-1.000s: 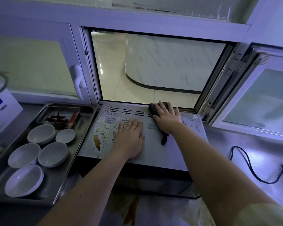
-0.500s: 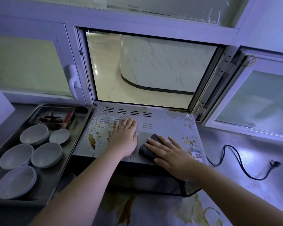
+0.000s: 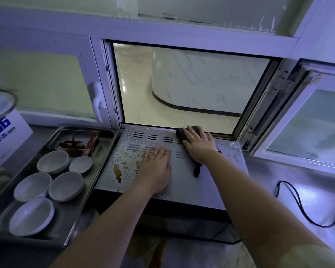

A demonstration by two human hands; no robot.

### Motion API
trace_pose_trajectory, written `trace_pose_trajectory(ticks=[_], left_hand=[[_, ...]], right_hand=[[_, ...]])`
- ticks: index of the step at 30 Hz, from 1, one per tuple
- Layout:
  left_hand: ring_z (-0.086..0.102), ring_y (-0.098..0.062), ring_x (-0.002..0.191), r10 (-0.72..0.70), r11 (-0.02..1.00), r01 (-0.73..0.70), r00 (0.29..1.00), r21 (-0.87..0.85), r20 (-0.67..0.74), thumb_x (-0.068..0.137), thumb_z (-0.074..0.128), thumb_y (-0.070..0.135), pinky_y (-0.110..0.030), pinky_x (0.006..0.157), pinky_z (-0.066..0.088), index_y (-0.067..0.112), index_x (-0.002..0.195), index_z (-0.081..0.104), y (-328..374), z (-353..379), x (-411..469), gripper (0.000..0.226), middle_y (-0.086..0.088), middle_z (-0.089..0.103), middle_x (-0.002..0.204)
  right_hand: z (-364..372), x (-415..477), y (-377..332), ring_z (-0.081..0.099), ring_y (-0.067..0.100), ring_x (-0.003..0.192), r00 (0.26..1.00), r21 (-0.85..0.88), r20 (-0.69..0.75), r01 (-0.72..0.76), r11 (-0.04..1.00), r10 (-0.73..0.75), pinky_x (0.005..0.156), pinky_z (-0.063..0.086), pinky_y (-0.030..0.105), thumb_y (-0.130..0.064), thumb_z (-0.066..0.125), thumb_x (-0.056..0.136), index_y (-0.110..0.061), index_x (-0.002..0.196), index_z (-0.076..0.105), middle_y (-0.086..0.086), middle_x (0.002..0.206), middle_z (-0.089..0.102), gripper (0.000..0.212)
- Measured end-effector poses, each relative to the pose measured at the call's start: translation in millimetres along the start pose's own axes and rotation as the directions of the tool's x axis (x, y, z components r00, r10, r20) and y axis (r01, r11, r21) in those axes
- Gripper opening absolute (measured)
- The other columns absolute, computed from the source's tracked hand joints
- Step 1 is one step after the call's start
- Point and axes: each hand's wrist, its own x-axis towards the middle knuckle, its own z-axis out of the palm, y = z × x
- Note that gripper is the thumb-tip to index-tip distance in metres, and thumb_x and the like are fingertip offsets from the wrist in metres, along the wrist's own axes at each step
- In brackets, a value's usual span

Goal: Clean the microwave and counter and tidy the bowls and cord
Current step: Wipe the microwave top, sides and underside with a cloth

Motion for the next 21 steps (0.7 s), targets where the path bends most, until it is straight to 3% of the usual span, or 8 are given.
trace_pose_trajectory(ticks=[7,11,13,15,17,21], left_hand=[[-0.003,-0.014,0.149,0.01,1.0,-0.01,1.0,0.011,0.016,0.103,0.021,0.034,-0.04,0.121,-0.002,0.021,0.155,0.009,-1.1,-2.4,1.0,0.055,0.002,0.001,0.162],[0.002,-0.016,0.149,-0.006,1.0,0.006,0.997,0.002,0.08,0.103,0.027,0.033,-0.041,0.121,0.002,0.021,0.155,0.013,1.9,-11.6,5.0,0.055,0.002,0.005,0.162],[0.025,-0.022,0.143,-0.023,1.0,0.023,0.997,0.008,0.075,0.1,0.034,0.029,-0.041,0.118,0.019,0.019,0.147,0.034,8.5,-20.1,11.3,0.048,-0.002,0.028,0.157],[0.046,-0.027,0.123,-0.036,0.999,0.036,0.999,-0.015,0.016,0.099,0.037,0.026,-0.04,0.103,0.036,0.017,0.128,0.052,17.6,-26.5,21.9,0.034,-0.004,0.051,0.137],[0.042,-0.028,0.129,0.008,1.0,-0.008,1.0,0.01,0.001,0.1,0.034,0.026,-0.043,0.109,0.032,0.016,0.131,0.05,27.4,-23.8,36.9,0.036,-0.005,0.046,0.143],[0.01,-0.022,0.148,0.059,0.997,-0.061,0.998,0.052,0.029,0.102,0.028,0.026,-0.046,0.12,0.006,0.015,0.15,0.029,39.9,-8.8,64.3,0.048,-0.004,0.015,0.161]], right_hand=[[16.3,-121.4,7.1,-0.017,0.009,0.146,0.967,0.008,0.039,0.253,0.968,-0.253,0.119,-0.007,0.039,-0.051,0.019,0.101,-0.044,0.15,-0.003,-0.025,0.157,-0.009,0.054],[15.9,-167.7,25.7,-0.031,0.005,0.139,0.935,-0.008,0.101,0.344,0.939,-0.341,0.116,-0.016,0.034,-0.063,0.002,0.09,-0.049,0.147,-0.011,-0.028,0.154,-0.017,0.06],[16.4,-167.4,28.8,-0.031,0.005,0.14,0.939,-0.009,0.096,0.332,0.943,-0.33,0.115,-0.017,0.036,-0.063,0.001,0.091,-0.049,0.147,-0.01,-0.028,0.154,-0.017,0.059],[17.5,-155.9,29.6,-0.025,0.007,0.143,0.958,0.005,0.075,0.278,0.961,-0.278,0.117,-0.015,0.04,-0.056,0.012,0.099,-0.046,0.149,-0.006,-0.027,0.155,-0.015,0.054],[16.2,-137.7,31.7,-0.019,0.01,0.145,0.98,0.019,0.043,0.192,0.981,-0.193,0.118,-0.012,0.045,-0.051,0.017,0.102,-0.044,0.15,-0.003,-0.024,0.157,-0.011,0.053],[10.0,-91.3,37.5,-0.016,0.016,0.147,0.999,0.052,0.017,0.036,0.998,-0.037,0.118,-0.01,0.049,-0.048,0.017,0.102,-0.039,0.152,0.001,-0.017,0.16,-0.008,0.054]])
